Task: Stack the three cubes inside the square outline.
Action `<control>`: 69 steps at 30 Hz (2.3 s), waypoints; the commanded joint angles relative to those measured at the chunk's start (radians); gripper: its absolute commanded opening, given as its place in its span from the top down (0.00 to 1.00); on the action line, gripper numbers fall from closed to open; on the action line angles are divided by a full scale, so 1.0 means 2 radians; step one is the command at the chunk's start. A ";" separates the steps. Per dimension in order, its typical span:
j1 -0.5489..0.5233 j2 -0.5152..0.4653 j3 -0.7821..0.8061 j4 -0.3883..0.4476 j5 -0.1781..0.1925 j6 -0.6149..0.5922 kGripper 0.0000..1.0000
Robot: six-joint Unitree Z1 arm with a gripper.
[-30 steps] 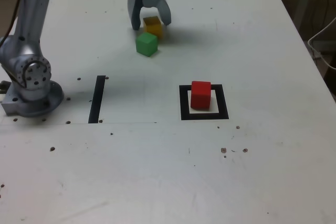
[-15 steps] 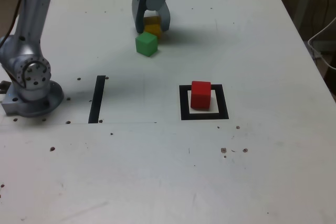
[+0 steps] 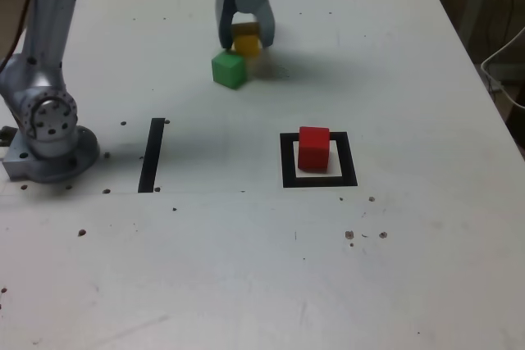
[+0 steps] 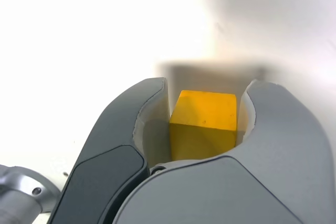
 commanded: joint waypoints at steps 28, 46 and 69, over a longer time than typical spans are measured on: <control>-0.291 -0.041 -0.060 0.126 -0.001 -0.177 0.59; -0.350 0.000 -0.095 0.141 -0.045 -0.235 0.59; -0.351 0.030 -0.092 0.113 -0.051 -0.235 0.55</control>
